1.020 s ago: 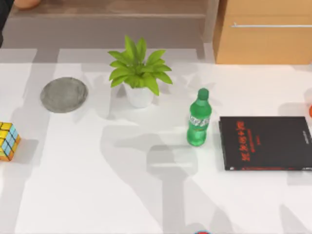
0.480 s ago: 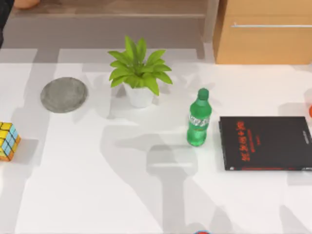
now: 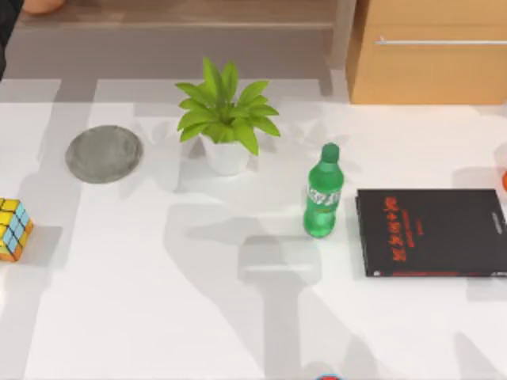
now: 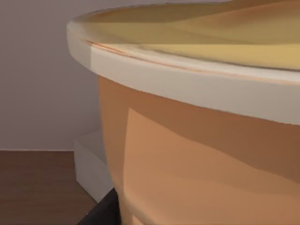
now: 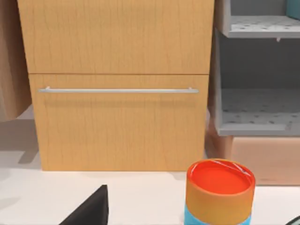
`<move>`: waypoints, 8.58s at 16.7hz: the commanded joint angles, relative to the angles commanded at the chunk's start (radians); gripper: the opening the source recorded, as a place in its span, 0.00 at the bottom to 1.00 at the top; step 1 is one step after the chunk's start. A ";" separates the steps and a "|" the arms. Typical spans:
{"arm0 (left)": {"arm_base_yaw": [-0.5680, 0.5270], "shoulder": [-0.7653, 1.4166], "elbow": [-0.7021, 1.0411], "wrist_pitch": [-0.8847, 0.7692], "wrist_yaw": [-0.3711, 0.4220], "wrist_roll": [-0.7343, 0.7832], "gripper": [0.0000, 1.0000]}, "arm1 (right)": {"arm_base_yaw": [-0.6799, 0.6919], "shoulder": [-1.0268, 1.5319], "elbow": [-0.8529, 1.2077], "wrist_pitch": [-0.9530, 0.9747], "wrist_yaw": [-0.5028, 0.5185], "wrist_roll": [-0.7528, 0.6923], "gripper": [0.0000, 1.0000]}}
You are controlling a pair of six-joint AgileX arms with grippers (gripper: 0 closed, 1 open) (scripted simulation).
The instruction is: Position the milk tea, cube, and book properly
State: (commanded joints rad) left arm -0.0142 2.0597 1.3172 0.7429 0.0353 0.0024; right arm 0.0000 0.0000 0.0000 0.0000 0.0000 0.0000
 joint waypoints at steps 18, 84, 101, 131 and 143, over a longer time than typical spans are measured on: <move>0.003 -0.283 -0.356 0.070 0.000 0.005 0.00 | 0.000 0.000 0.000 0.000 0.000 0.000 1.00; -0.205 0.056 -0.761 0.815 -0.211 0.002 1.00 | 0.000 0.000 0.000 0.000 0.000 0.000 1.00; -0.212 -0.235 -0.834 0.593 -0.227 0.004 1.00 | 0.000 0.000 0.000 0.000 0.000 0.000 1.00; 0.142 -0.192 0.120 -1.679 -0.102 0.283 1.00 | 0.000 0.000 0.000 0.000 0.000 0.000 1.00; 0.121 -0.190 0.094 -1.856 -0.035 0.275 1.00 | 0.000 0.000 0.000 0.000 0.000 0.000 1.00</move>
State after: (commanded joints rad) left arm 0.1068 1.8697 1.4109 -1.1135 0.0007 0.2779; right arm 0.0000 0.0000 0.0000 0.0000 0.0000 0.0000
